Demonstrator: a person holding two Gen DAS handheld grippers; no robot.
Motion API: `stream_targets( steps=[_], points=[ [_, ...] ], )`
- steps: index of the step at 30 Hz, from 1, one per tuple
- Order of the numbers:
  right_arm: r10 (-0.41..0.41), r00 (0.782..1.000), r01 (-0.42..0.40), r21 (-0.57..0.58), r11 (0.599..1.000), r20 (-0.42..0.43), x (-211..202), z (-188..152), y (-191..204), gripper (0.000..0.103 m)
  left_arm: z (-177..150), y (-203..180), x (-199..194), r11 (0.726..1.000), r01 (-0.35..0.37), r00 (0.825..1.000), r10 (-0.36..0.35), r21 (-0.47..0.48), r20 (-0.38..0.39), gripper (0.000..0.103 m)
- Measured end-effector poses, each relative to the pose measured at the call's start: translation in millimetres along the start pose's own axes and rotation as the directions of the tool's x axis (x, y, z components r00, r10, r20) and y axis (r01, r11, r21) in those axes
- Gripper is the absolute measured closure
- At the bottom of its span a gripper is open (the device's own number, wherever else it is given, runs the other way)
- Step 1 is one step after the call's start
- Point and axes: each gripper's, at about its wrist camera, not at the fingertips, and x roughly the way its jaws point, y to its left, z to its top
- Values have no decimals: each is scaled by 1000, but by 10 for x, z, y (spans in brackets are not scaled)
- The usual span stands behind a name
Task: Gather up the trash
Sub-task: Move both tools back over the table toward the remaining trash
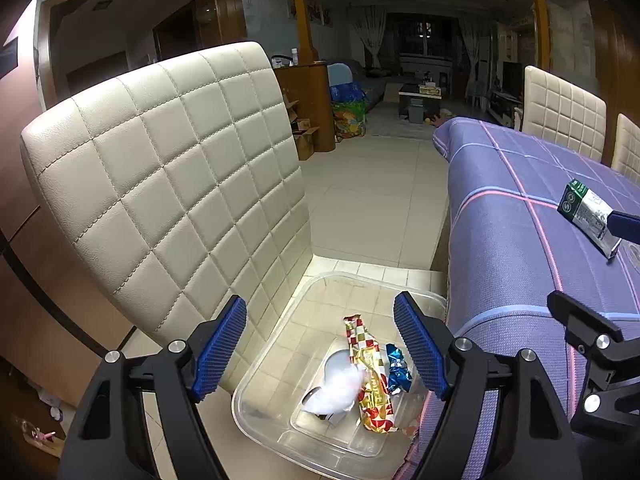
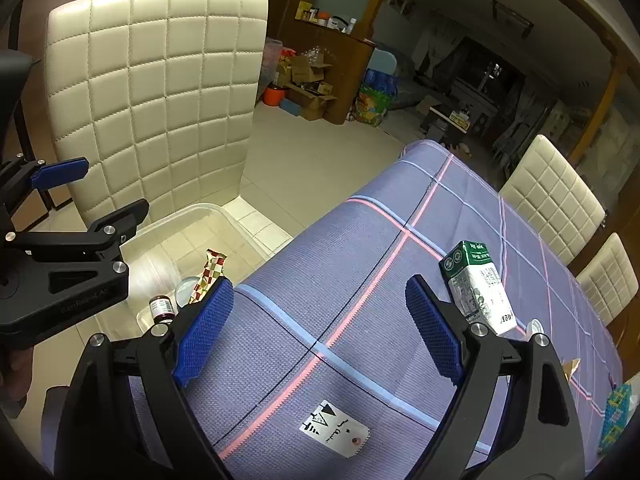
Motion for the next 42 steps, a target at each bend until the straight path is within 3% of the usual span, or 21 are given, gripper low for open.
stream_targets(
  steps=[12, 27, 36, 42],
  points=[
    [-23, 1000, 23, 38, 999, -4, -68, -153, -221, 16, -57, -96, -44, 1000, 19, 1000, -18, 24, -25, 29],
    [-130, 991, 135, 203, 970, -38, -251, -676, -1213, 16, 14, -1098, -317, 971, 116, 993, -119, 208, 1, 28],
    [-222, 966, 257, 361, 896, -135, -335, -1320, -2160, 17, -4, -1873, -442, 930, 220, 975, -221, 296, -30, 28],
    [-219, 948, 308, 488, 817, -232, -354, -1836, -2744, 43, -29, -2358, -541, 896, 298, 954, -293, 329, -66, 28]
  ],
)
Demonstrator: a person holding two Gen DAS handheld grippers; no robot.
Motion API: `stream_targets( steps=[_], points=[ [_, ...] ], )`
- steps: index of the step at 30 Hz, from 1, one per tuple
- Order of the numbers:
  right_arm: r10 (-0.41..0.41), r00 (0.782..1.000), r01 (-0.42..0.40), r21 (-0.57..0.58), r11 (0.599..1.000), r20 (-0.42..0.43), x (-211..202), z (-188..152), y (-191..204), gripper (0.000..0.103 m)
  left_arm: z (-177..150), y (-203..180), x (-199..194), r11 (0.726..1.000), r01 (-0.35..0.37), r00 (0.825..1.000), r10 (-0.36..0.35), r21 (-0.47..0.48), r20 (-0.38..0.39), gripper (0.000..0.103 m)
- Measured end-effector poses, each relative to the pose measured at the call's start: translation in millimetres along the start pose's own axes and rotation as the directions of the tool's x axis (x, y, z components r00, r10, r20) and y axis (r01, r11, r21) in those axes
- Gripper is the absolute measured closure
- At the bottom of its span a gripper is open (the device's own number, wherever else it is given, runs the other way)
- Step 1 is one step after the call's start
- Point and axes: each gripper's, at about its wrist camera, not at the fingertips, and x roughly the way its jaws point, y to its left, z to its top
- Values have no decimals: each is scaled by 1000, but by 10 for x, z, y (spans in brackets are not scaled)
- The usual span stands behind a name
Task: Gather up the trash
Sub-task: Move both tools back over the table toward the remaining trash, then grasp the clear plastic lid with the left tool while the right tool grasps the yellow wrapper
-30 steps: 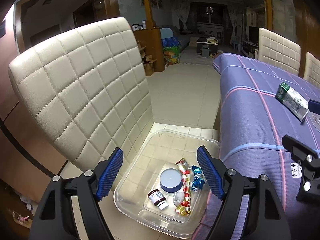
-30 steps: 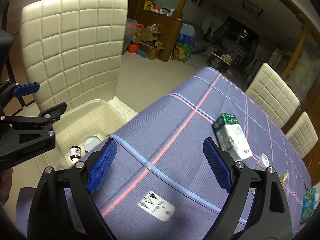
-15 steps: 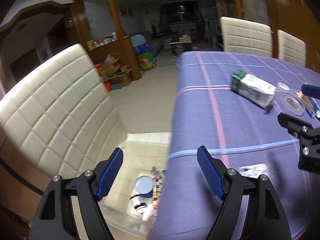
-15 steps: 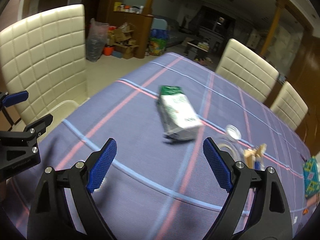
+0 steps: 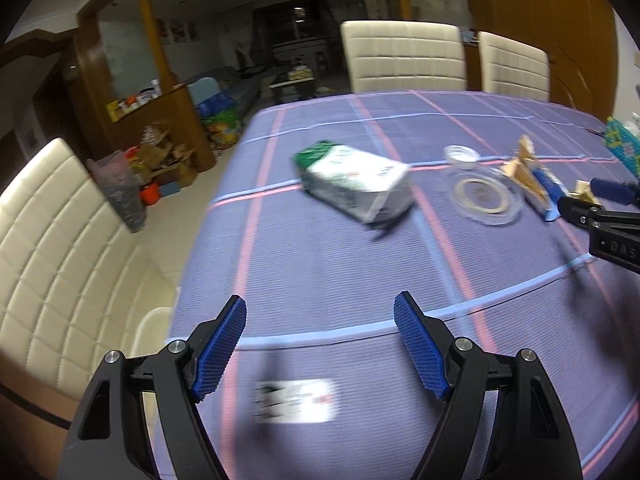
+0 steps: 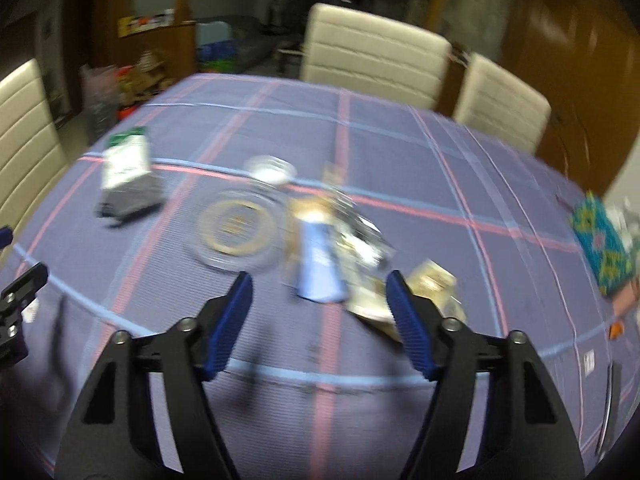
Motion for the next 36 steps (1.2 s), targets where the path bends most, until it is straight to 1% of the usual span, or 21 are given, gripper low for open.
stream_targets(
  steps=[1, 4, 9, 12, 16, 20, 21, 24, 25, 27, 31, 32, 33, 34, 36],
  points=[
    [-3, 1000, 4, 28, 1000, -22, 55, -30, -123, 46, 29, -92, 13, 1000, 16, 1000, -16, 8, -3, 28],
    [-11, 999, 13, 62, 998, -30, 89, -75, -321, 48, 101, -301, 47, 998, 55, 998, -55, 30, -8, 28],
    [6, 999, -1, 103, 995, -43, 126, -80, -485, 46, 249, -596, 109, 991, 117, 993, -116, 63, -20, 28],
    [22, 998, -16, 123, 992, -52, 155, -73, -564, 42, 358, -784, 201, 986, 142, 990, -139, 90, -41, 28],
    [20, 1000, -19, 108, 994, -14, 75, -35, -565, 42, 454, -966, 289, 983, 134, 990, -129, 128, -48, 28],
    [10, 1000, -10, 86, 996, 3, 42, 4, -546, 40, 557, -1049, 404, 981, 149, 988, -142, 125, -64, 28],
    [27, 1000, -26, 100, 995, -9, 72, 18, -570, 38, 582, -1081, 429, 979, 161, 986, -153, 128, -70, 28],
    [46, 999, -43, 114, 993, -25, 120, 27, -596, 34, 616, -1155, 471, 972, 185, 981, -175, 144, -79, 28],
    [52, 998, -48, 121, 991, -35, 153, 27, -610, 31, 627, -1194, 491, 970, 185, 981, -174, 157, -82, 28],
    [48, 998, -41, 133, 990, -49, 195, 14, -623, 26, 646, -1234, 521, 968, 181, 982, -168, 176, -86, 28],
    [63, 995, -51, 155, 987, -79, 304, 28, -650, 25, 715, -1333, 613, 961, 189, 980, -170, 203, -108, 28],
    [67, 994, -53, 159, 986, -84, 332, 31, -667, 25, 726, -1354, 638, 959, 188, 979, -167, 210, -113, 26],
    [73, 993, -58, 162, 985, -89, 356, 34, -667, 24, 730, -1368, 651, 960, 180, 981, -159, 216, -111, 20],
    [76, 993, -60, 162, 985, -90, 367, 33, -669, 24, 740, -1377, 668, 962, 162, 985, -142, 222, -101, 19],
    [75, 993, -59, 167, 984, -89, 395, 40, -675, 24, 758, -1365, 696, 964, 158, 986, -140, 215, -95, 15]
  ],
)
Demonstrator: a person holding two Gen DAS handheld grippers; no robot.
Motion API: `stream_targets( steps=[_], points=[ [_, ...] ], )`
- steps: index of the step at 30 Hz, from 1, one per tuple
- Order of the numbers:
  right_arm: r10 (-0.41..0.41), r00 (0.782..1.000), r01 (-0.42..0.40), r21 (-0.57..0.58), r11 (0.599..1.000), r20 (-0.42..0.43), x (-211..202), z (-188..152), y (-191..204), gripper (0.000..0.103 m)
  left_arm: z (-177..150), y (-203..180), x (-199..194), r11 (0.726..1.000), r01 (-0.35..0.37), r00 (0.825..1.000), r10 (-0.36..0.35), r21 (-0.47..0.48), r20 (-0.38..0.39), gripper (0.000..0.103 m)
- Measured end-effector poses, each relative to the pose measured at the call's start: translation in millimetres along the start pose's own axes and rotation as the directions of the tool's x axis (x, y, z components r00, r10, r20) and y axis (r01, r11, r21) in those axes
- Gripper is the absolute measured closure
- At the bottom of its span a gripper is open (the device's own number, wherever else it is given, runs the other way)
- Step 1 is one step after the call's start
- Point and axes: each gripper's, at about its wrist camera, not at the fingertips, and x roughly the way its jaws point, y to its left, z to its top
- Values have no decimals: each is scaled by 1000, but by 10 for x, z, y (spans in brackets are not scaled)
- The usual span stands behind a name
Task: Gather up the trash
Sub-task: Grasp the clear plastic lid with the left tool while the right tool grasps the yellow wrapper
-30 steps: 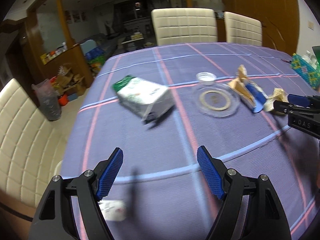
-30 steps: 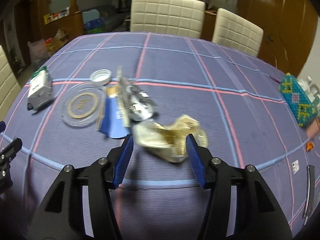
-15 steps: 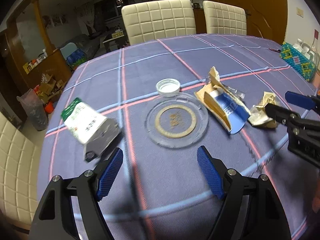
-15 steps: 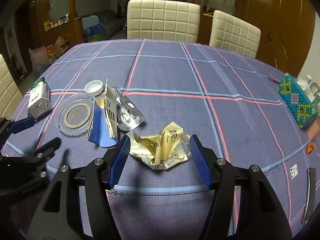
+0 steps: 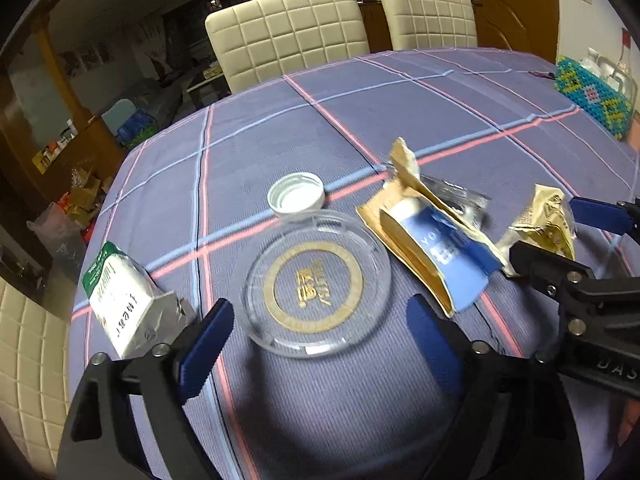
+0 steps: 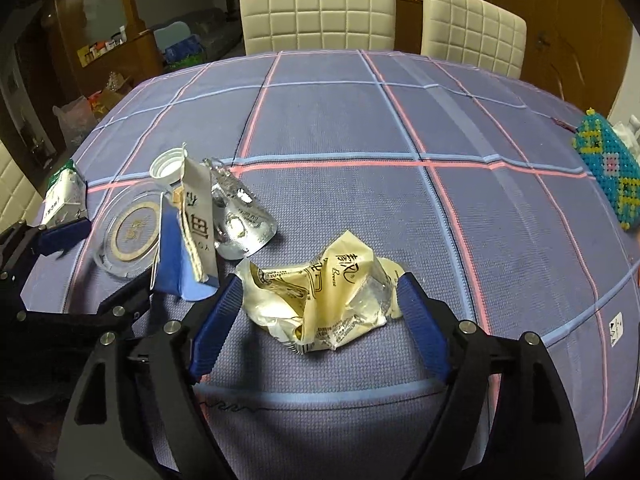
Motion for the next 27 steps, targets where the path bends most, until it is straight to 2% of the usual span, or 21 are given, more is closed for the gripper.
stream_targets(
  steps=[4, 8, 11, 17, 20, 27],
  points=[
    [25, 1000, -24, 26, 999, -14, 49, 32, -47, 24, 19, 67, 48, 999, 24, 1000, -24, -42, -7, 14],
    [15, 1000, -15, 1, 1000, -13, 79, 12, -4, 25, 36, 174, 113, 993, 56, 998, -58, -101, -15, 14],
    [4, 1000, -4, -14, 1000, -4, 87, 1, 33, 30, 47, 250, 165, 984, 101, 994, -106, -145, -26, 14],
    [-1, 1000, 1, -18, 1000, 0, 100, 17, 60, 35, 60, 201, 177, 989, 82, 996, -85, -119, -16, 14],
    [-6, 1000, 6, -24, 1000, 5, 89, 18, 68, 38, 55, 166, 144, 992, 69, 998, -70, -103, -5, 18],
    [-18, 1000, 19, -30, 999, 16, 28, -9, 66, 43, -10, 89, 16, 999, 12, 999, -11, -32, 34, 20]
  ],
)
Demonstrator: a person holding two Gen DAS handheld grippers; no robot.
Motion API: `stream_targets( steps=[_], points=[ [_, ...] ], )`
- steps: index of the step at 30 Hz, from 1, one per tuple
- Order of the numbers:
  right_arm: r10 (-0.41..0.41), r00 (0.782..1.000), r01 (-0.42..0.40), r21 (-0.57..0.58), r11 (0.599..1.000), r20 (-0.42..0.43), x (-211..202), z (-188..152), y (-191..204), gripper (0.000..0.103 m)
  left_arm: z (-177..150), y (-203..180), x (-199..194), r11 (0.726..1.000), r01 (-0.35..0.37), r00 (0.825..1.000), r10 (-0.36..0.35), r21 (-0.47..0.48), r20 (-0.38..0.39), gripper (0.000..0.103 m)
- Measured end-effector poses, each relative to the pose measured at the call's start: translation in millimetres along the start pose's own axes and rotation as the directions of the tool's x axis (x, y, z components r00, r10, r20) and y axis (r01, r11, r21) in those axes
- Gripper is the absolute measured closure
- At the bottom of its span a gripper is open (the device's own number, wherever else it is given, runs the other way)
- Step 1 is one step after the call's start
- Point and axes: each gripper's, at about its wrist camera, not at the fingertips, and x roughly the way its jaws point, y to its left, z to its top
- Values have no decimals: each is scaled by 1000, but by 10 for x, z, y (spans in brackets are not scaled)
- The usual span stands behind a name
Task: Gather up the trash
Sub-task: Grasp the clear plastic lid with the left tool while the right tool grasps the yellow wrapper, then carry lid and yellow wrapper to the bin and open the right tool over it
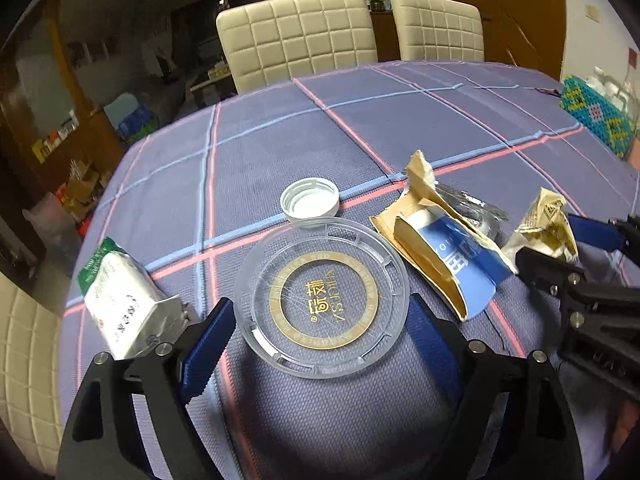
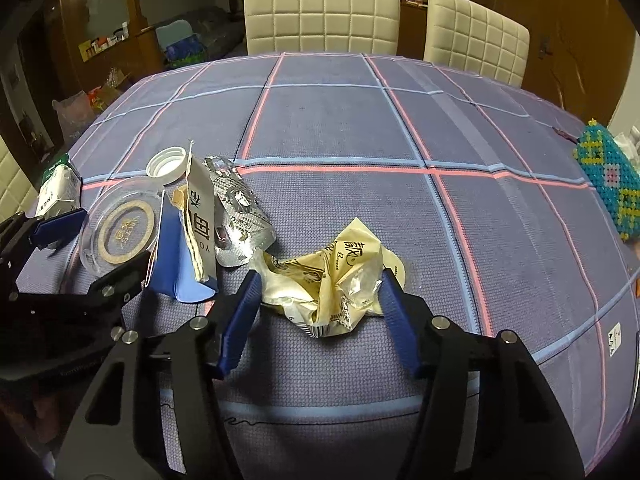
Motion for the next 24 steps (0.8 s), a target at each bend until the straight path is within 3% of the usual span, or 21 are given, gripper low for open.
stream_targets(
  steps=[8, 10, 11, 15, 17, 24],
  points=[
    [1, 1000, -1, -7, 1000, 9, -128, -90, -28, 50, -161, 12, -299, 999, -22, 998, 19, 38, 61, 20],
    [0, 1000, 0, -19, 1000, 17, -180, -126, -13, 56, -217, 30, -391, 999, -23, 997, 20, 45, 78, 20],
    [-2, 1000, 2, -25, 1000, 21, -196, -135, -8, 65, -247, 37, -431, 998, -29, 996, 25, 47, 85, 20],
    [0, 999, 1, -44, 999, 34, -292, -189, 42, 69, -356, 61, -574, 998, -39, 994, 33, 56, 107, 20],
    [-8, 999, 11, -55, 998, 43, -324, -212, 63, 81, -392, 82, -624, 997, -47, 992, 40, 56, 116, 20],
    [19, 995, -9, -99, 995, 99, -524, -230, 228, 89, -497, 160, -823, 998, -49, 987, 42, 40, 154, 20]
  ],
)
